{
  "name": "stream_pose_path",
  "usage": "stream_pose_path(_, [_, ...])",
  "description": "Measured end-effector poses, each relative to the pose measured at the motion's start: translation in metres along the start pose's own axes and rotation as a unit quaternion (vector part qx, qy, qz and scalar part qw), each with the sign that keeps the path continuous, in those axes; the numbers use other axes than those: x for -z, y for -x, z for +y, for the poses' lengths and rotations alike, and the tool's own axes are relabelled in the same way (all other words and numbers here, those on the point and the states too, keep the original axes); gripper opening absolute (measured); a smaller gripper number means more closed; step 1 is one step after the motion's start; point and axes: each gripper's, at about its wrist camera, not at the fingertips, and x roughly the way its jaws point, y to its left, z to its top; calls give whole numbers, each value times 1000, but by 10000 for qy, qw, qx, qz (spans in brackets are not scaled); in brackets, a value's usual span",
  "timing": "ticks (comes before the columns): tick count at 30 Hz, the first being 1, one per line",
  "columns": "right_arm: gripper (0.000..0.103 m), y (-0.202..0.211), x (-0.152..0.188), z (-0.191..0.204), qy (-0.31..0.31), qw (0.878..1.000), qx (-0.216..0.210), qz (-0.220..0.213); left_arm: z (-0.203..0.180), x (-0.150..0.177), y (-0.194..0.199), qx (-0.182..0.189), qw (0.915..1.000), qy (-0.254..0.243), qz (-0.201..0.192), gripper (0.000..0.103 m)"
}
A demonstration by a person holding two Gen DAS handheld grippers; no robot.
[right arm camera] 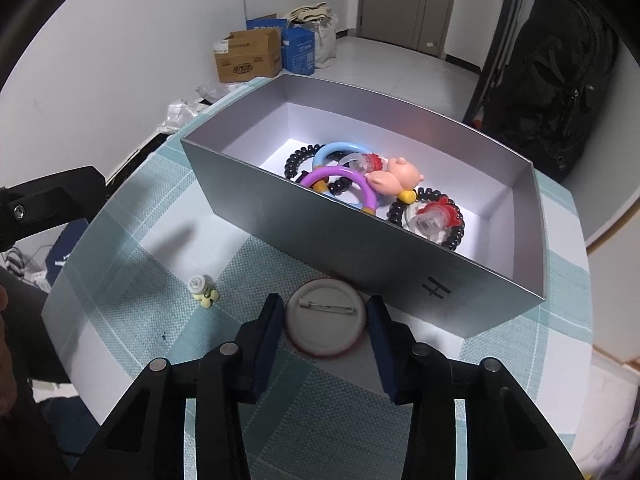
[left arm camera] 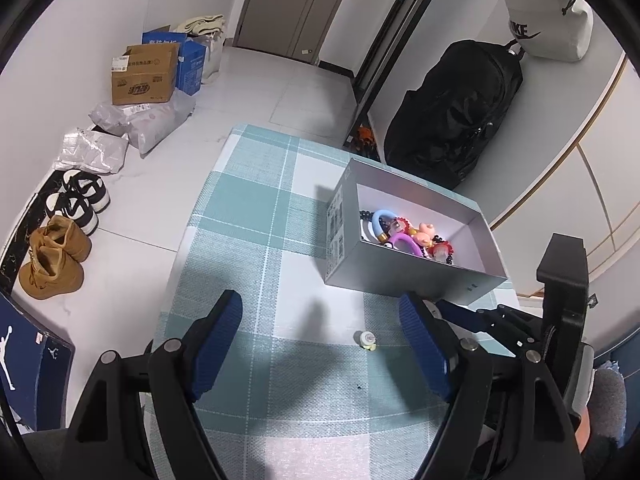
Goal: Organize jewelry
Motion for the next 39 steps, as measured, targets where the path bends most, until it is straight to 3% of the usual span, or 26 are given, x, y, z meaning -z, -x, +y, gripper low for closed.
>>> stream_pose_path(13, [41, 18, 9, -11, -338, 9976, -608, -60, -10, 6, -6, 225, 9995, -179, 116, 82])
stream_pose_path(23, [40, 48, 20, -36, -618, 9931, -924, -382, -18, 13, -25, 317, 9981, -106, 510, 84])
stream_pose_path(24, [17, 52, 20, -38, -631, 9925, -952, -430, -19, 14, -27, 297, 9980, -122, 547, 84])
stream_pose_path(25, [2, 53, 20, -39, -628, 9921, -998, -430, -22, 15, -29, 263, 9978, -165, 578, 84])
stream_pose_path(26, [1, 55, 21, -40, -631, 9919, -1024, -415, -24, 16, -30, 226, 9977, -215, 602, 84])
stream_pose_path(35, [4, 54, 25, -46, -655, 9914, -1063, -403, -34, 25, -45, -335, 9953, -573, 701, 84])
stream_pose_path(37, [12, 54, 25, -47, -717, 9911, -1052, -391, -36, 25, -47, -417, 9945, -684, 670, 84])
stream_pose_path(39, [37, 55, 28, -50, -839, 9893, -1127, -392, -38, 26, -47, -489, 9935, -795, 650, 83])
